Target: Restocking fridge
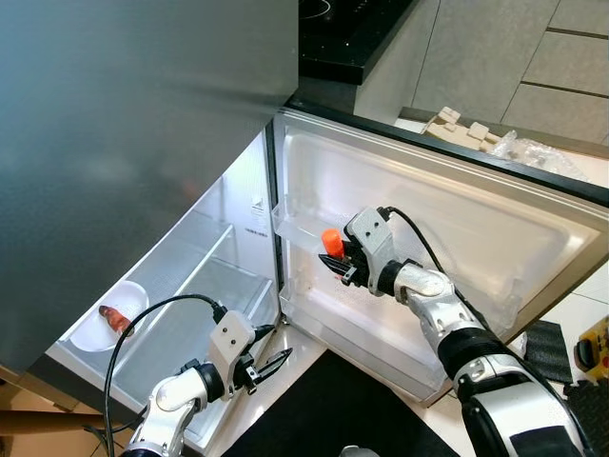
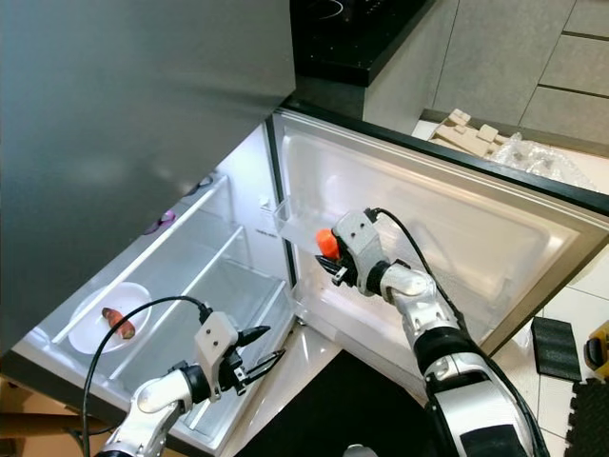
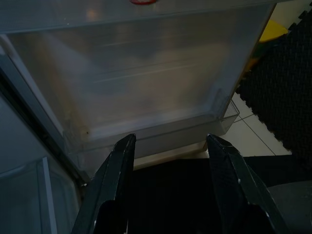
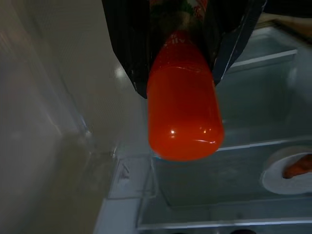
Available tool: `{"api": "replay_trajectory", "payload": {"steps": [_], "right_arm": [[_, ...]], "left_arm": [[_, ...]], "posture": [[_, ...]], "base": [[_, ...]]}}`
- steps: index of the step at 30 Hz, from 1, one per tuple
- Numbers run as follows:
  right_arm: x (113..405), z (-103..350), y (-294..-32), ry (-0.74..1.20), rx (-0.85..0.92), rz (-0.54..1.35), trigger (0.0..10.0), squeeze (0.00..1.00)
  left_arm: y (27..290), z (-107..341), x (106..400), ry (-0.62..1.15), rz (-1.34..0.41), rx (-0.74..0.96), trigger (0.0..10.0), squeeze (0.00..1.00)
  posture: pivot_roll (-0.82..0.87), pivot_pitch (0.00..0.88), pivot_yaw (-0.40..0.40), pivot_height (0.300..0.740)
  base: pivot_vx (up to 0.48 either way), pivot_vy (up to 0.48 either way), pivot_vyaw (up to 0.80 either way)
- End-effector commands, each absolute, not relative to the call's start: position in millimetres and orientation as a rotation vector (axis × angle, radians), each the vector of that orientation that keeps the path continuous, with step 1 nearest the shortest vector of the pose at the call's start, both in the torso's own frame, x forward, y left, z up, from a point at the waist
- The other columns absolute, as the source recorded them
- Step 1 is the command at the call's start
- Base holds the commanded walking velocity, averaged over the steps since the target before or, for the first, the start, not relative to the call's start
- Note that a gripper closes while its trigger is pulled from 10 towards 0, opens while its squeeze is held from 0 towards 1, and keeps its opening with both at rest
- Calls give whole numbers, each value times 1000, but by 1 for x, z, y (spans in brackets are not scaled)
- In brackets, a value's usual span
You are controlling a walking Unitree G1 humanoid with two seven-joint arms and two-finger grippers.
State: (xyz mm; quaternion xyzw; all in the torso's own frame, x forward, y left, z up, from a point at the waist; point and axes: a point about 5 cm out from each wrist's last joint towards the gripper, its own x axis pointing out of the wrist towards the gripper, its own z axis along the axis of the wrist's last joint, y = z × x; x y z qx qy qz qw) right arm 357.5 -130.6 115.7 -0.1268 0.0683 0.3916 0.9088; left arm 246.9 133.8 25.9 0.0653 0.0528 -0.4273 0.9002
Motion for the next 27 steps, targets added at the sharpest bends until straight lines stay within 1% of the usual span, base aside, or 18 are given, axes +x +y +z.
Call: {"api": "replay_trajectory", "payload": {"steps": [1,5,11,13,15,18,27], "right_arm": [[356,116,-126,145,-245,843,10000,0],[357,114,-126,144,-267,825,10000,0],[358,115,-124,149,-206,818,10000,0],[356,115,-120,164,-128,859,10000,0],[355,115,-118,172,-108,877,10000,0],[350,114,-112,199,-59,952,10000,0],[347,114,-108,209,-31,995,10000,0]], "left_arm": [[137,20,242,142,-887,141,10000,0],[137,20,241,142,-883,139,10000,0],[139,21,242,143,-882,142,10000,0],[139,21,242,142,-882,144,10000,0],[139,21,242,142,-882,143,10000,0],[139,21,242,143,-883,144,10000,0],[139,21,242,143,-883,146,10000,0]], "posture": [[-221,101,34,740],[-218,103,32,740],[-216,105,31,740],[-217,105,31,740],[-216,104,29,740],[-213,101,28,740],[-211,95,26,740]], "base": [[0,0,0],[0,0,0],[0,0,0],[0,0,0],[0,0,0],[0,0,0],[0,0,0]]}}
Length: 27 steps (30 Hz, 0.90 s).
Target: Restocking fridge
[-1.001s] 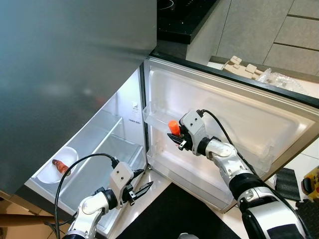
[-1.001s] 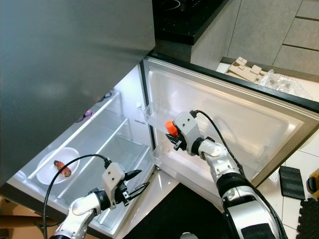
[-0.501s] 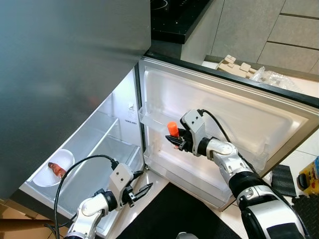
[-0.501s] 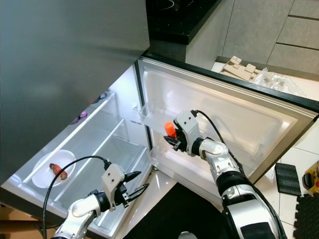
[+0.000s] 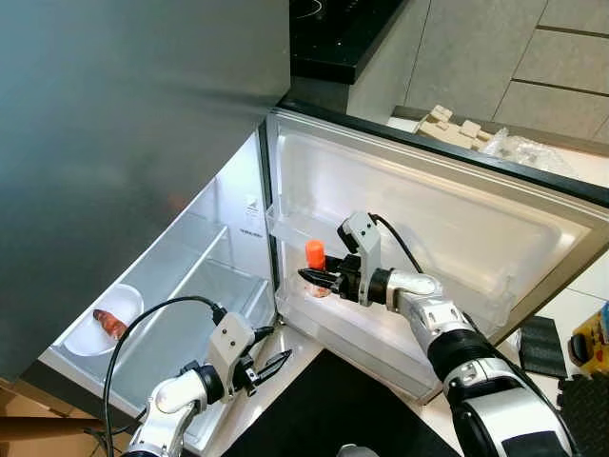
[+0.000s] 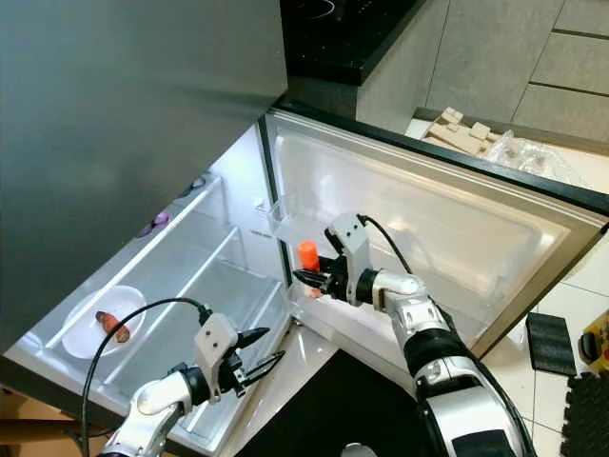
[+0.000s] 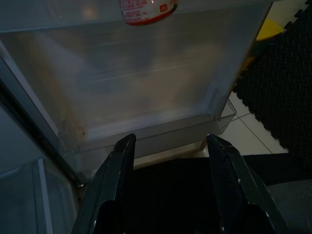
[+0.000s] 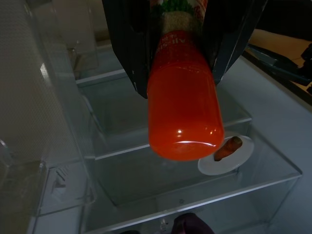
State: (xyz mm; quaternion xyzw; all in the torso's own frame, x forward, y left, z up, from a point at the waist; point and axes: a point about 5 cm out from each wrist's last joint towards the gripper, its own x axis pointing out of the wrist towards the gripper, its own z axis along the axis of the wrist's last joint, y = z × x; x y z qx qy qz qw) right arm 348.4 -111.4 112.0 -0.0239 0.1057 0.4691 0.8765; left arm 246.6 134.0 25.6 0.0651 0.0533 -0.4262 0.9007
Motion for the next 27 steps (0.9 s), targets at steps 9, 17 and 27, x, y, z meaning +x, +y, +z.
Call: {"api": "replay_trajectory", "payload": {"steps": [9,17,27], "right_arm": [[349,120,-108,192,2,998,10000,0],[365,155,-124,6,65,862,10000,0],[335,169,-142,81,93,1185,10000,0]], "left_arm": [[139,20,242,144,-886,149,10000,0],[139,22,243,137,-884,152,10000,0],[139,22,242,142,-906,148,10000,0]], "posture": [[-211,88,25,740],[-208,86,28,740],[-212,86,39,740]], "base": [[0,0,0],[0,0,0],[0,0,0]]}}
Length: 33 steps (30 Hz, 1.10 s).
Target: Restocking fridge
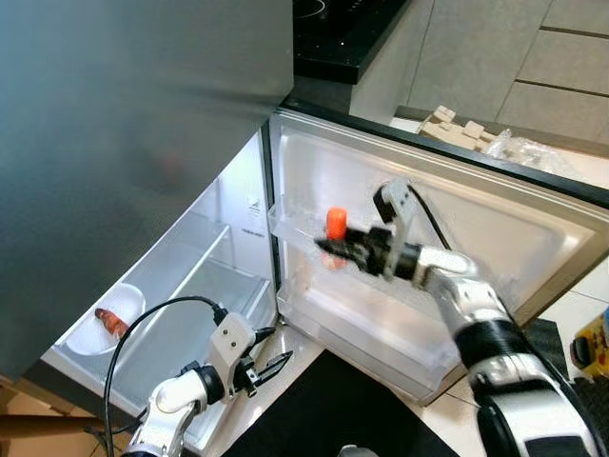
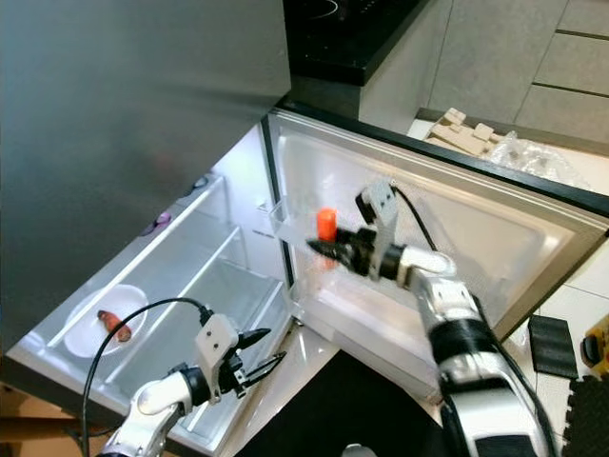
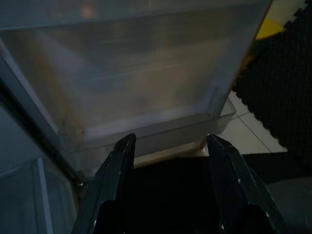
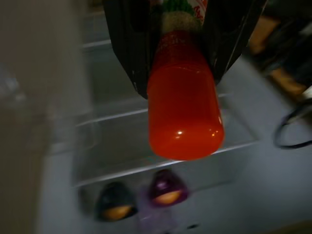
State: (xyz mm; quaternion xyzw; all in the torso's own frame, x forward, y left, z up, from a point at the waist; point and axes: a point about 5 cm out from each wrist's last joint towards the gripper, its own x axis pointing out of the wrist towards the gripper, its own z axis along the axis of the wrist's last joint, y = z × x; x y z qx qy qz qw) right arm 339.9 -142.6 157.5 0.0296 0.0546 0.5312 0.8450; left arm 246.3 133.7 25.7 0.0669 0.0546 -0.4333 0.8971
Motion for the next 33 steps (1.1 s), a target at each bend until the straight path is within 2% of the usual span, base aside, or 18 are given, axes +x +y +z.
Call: {"api": "replay_trajectory", "payload": {"steps": [1,2,8,13,16,21,23,24,25,26,27,28,31,33], "right_arm": [[335,169,-142,81,93,1185,10000,0],[328,173,-145,87,119,1245,10000,0],[314,168,-152,183,122,1311,10000,0],[309,169,-152,191,140,1343,10000,0],[291,172,-148,231,206,1463,10000,0],[283,171,-147,268,218,1502,10000,0],[282,169,-148,291,186,1490,10000,0],[286,165,-150,294,110,1433,10000,0],[286,165,-150,294,110,1433,10000,0],[295,162,-154,274,4,1347,10000,0],[295,162,-154,274,4,1347,10000,0],[305,161,-157,239,-59,1263,10000,0],[313,163,-159,191,-99,1192,10000,0],[329,170,-162,101,-143,1047,10000,0]], "left_arm": [[139,22,242,142,-906,148,10000,0],[138,22,242,143,-913,146,10000,0],[137,22,242,149,-929,145,10000,0],[137,22,242,149,-930,144,10000,0],[137,22,242,154,-939,145,10000,0],[138,22,242,157,-944,145,10000,0],[138,22,242,157,-946,146,10000,0],[138,22,242,158,-949,147,10000,0],[138,22,242,158,-949,147,10000,0],[139,22,242,159,-952,149,10000,0],[139,22,242,159,-952,149,10000,0],[139,22,242,160,-955,150,10000,0],[138,22,243,160,-958,151,10000,0],[138,23,244,160,-961,153,10000,0]], "posture": [[-212,86,39,740],[-212,86,39,740],[-215,86,49,740],[-214,86,50,740],[-215,88,58,740],[-214,88,60,740],[-217,88,65,740],[-219,89,67,740],[-219,89,67,740],[-223,90,71,740],[-223,90,71,740],[-225,91,74,740],[-227,92,76,740],[-228,91,77,740]], "base": [[0,0,0],[0,0,0],[0,0,0],[0,0,0],[0,0,0],[0,0,0],[0,0,0],[0,0,0],[0,0,0],[0,0,0],[0,0,0],[0,0,0],[0,0,0],[0,0,0]]}}
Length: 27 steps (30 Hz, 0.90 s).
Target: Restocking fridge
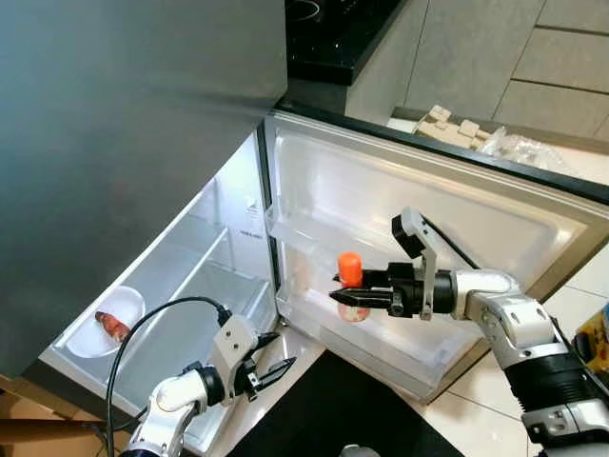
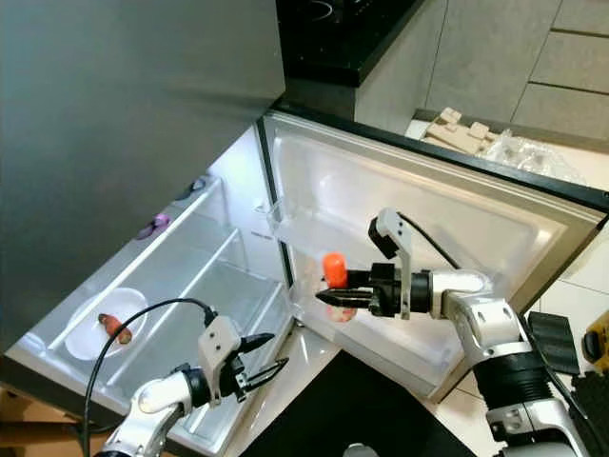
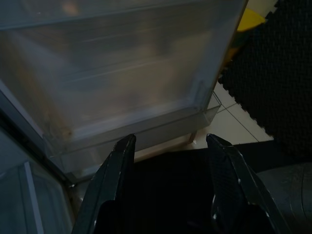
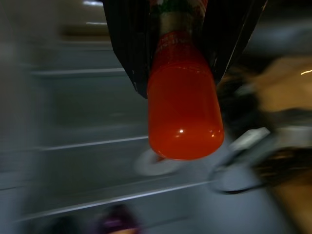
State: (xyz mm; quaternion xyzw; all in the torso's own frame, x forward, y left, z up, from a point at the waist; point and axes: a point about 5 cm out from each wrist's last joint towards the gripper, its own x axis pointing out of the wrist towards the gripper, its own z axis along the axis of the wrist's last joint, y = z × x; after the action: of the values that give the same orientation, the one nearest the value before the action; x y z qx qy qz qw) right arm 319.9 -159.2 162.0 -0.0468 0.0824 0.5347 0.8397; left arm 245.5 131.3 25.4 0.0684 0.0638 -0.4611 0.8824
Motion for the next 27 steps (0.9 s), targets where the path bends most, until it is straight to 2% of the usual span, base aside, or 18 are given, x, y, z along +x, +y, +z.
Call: {"api": "replay_trajectory", "payload": {"steps": [1,5,11,16,27], "right_arm": [[329,170,-162,101,-143,1047,10000,0],[344,177,-165,51,-183,878,10000,0],[354,176,-164,5,-175,778,10000,0],[367,164,-161,-7,-246,646,10000,0],[377,158,-161,-45,-263,519,10000,0]], "left_arm": [[138,23,244,160,-961,153,10000,0],[137,23,244,160,-965,154,10000,0],[138,23,244,162,-970,156,10000,0],[139,27,247,134,-946,166,10000,0],[136,51,260,-18,-840,111,10000,0]], "posture": [[-228,91,77,740],[-228,93,82,740],[-226,97,83,740],[-217,109,79,740],[-170,151,37,740]], "base": [[0,0,0],[0,0,0],[0,0,0],[0,0,0],[0,0,0]]}}
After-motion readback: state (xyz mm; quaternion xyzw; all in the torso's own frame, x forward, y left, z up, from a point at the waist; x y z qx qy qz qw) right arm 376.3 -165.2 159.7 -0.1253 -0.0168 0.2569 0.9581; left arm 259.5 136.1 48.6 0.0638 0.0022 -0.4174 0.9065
